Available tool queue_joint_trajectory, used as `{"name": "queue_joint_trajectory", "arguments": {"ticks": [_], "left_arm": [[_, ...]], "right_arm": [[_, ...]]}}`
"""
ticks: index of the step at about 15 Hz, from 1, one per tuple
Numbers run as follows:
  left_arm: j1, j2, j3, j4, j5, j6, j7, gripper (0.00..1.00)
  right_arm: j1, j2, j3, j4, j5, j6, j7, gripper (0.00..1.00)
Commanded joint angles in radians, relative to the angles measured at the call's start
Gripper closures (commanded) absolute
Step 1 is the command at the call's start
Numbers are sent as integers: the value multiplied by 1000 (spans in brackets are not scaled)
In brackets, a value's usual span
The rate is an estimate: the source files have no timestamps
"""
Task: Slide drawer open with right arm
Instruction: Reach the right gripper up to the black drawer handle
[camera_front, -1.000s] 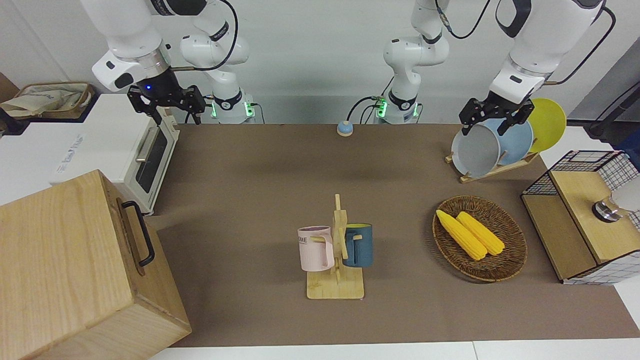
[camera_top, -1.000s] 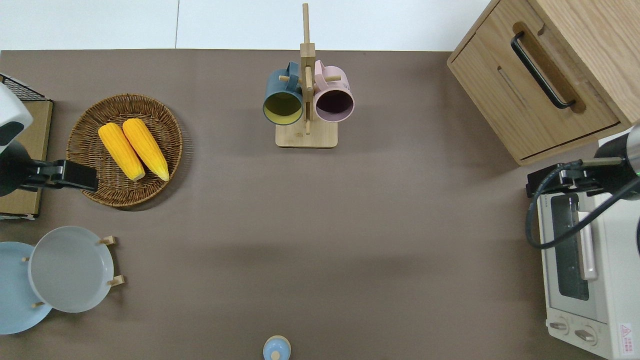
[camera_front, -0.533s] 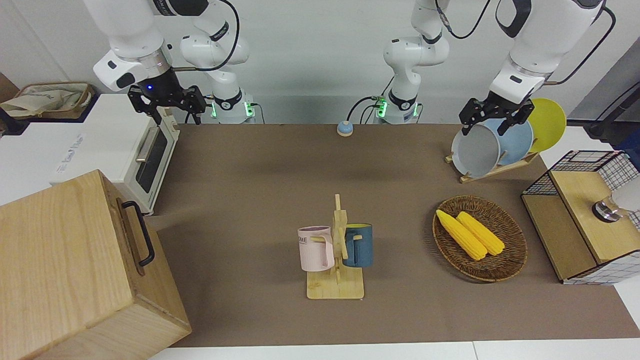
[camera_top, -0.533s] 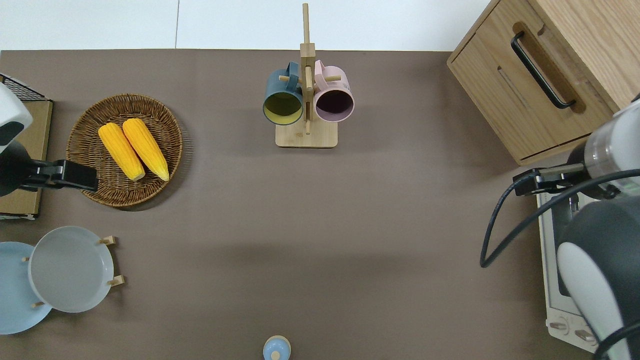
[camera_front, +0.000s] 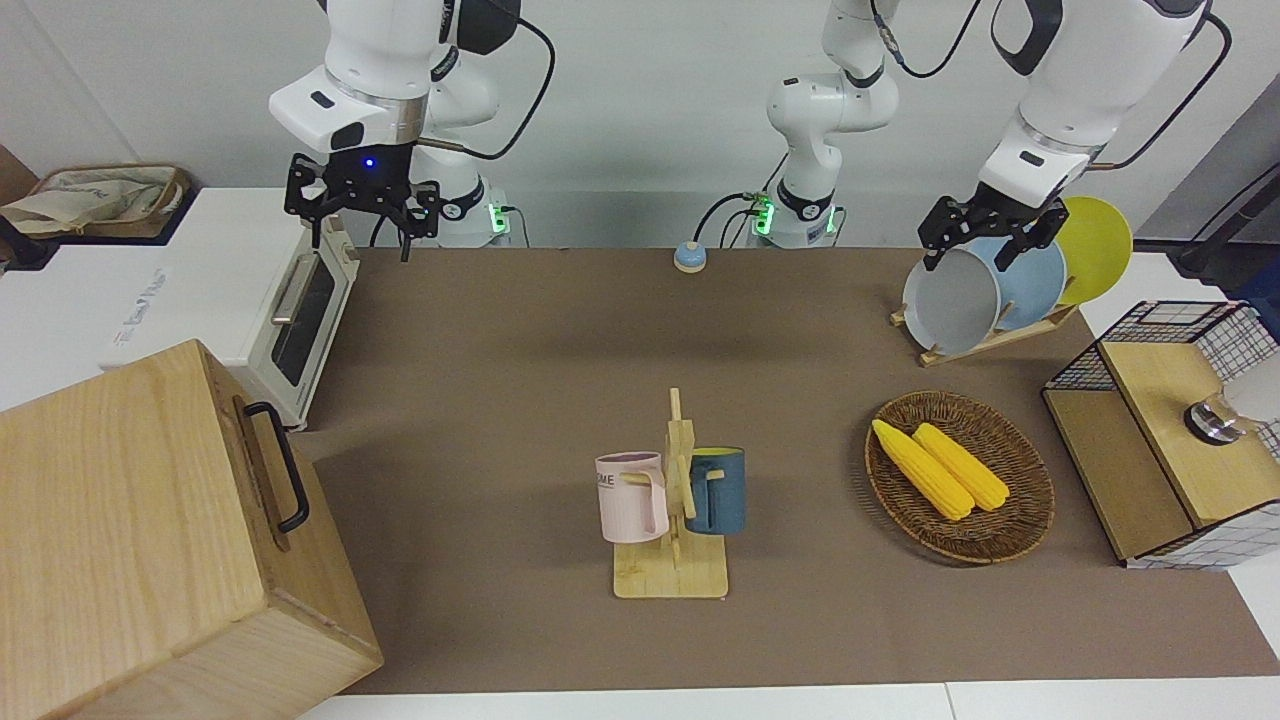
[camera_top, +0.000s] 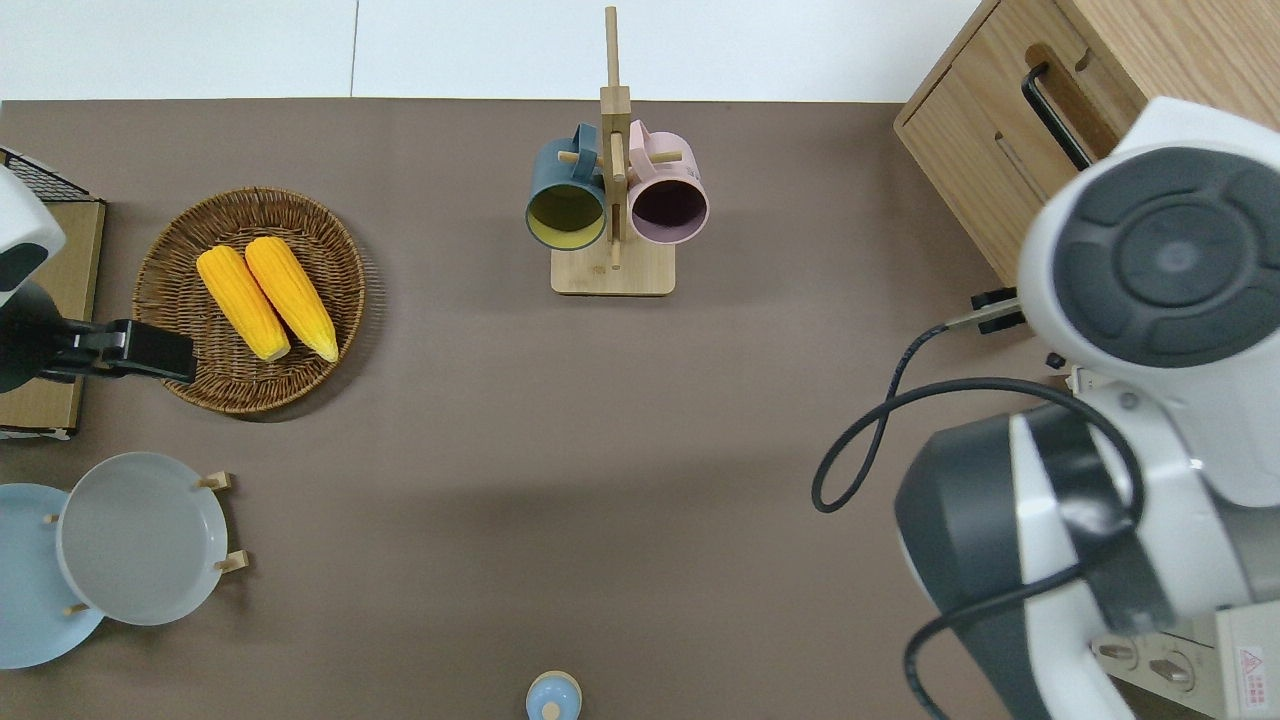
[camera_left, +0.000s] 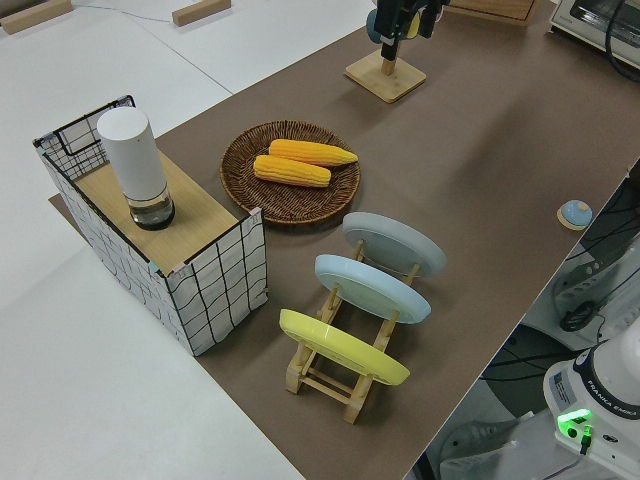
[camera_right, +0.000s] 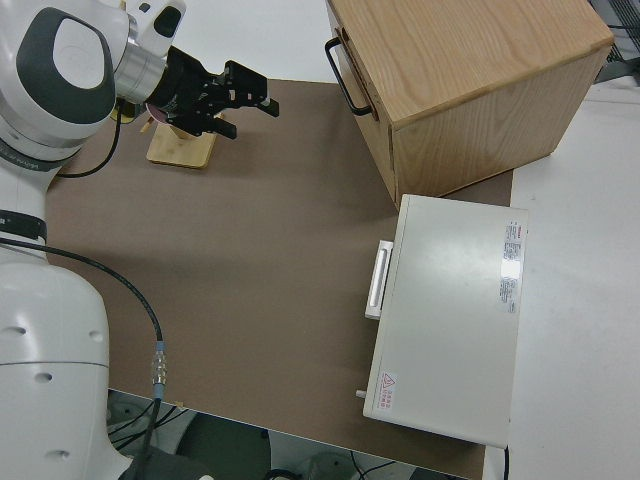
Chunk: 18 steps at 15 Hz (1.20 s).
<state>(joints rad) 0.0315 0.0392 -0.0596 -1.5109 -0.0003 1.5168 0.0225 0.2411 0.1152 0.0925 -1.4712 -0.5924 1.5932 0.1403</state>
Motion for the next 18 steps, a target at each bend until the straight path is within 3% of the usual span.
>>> {"name": "queue_joint_trajectory", "arguments": {"ticks": [1, 4, 9, 15, 18], "left_arm": [[4, 11, -6, 26, 17, -20, 10, 7], [4, 11, -6, 24, 17, -20, 10, 7], [4, 11, -6, 26, 17, -20, 10, 7], [4, 11, -6, 26, 17, -20, 10, 7], [4, 11, -6, 24, 17, -20, 10, 7]], "right_arm": [[49, 53, 0, -26, -179, 69, 61, 19], [69, 121, 0, -92, -439, 154, 96, 19], [66, 193, -2, -152, -688, 224, 163, 19], [50, 291, -14, -152, -958, 231, 191, 19], [44, 322, -37, -149, -1020, 246, 272, 21]]}}
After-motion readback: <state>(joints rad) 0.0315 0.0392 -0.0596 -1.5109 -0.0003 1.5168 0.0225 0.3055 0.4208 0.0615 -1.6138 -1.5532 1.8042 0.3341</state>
